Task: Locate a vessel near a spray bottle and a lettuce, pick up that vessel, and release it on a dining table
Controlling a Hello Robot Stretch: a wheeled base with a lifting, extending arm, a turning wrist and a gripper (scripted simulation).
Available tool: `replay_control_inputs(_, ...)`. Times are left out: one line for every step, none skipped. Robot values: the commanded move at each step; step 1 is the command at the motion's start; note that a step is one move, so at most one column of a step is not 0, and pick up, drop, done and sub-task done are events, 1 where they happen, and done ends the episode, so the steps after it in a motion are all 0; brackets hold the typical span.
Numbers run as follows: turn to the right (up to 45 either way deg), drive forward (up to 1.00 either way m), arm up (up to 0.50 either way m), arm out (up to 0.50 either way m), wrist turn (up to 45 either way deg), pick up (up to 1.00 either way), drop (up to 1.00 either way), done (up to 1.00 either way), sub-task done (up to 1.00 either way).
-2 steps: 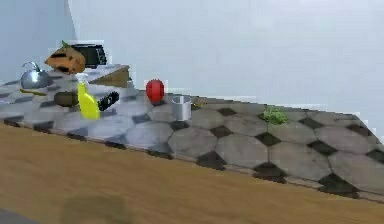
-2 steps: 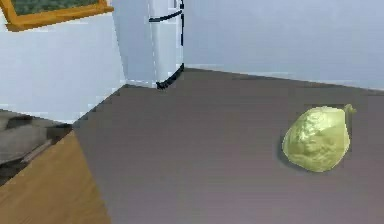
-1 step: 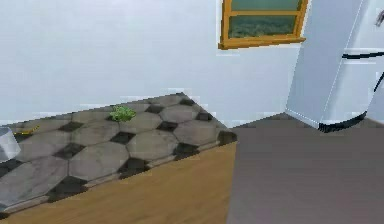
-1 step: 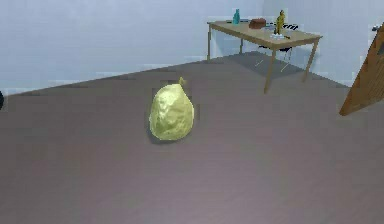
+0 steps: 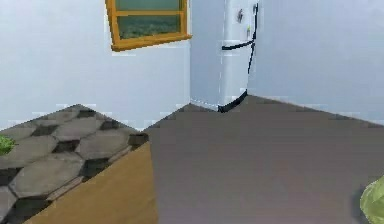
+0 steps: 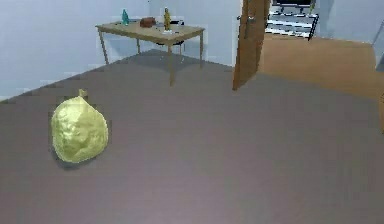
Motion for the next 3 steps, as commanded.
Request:
replay_control_inputs(0.0, 0.85, 0.0, 0.0, 0.0, 0.0, 0.0, 0.0, 0.0)
replay_control_inputs(0.0, 0.1, 0.0, 0.0, 0.0, 0.0, 0.0, 0.0, 0.0)
replay_control_inputs(-45.0, 0.0, 0.0, 0.0, 0.0, 0.0, 0.0, 0.0, 0.0)
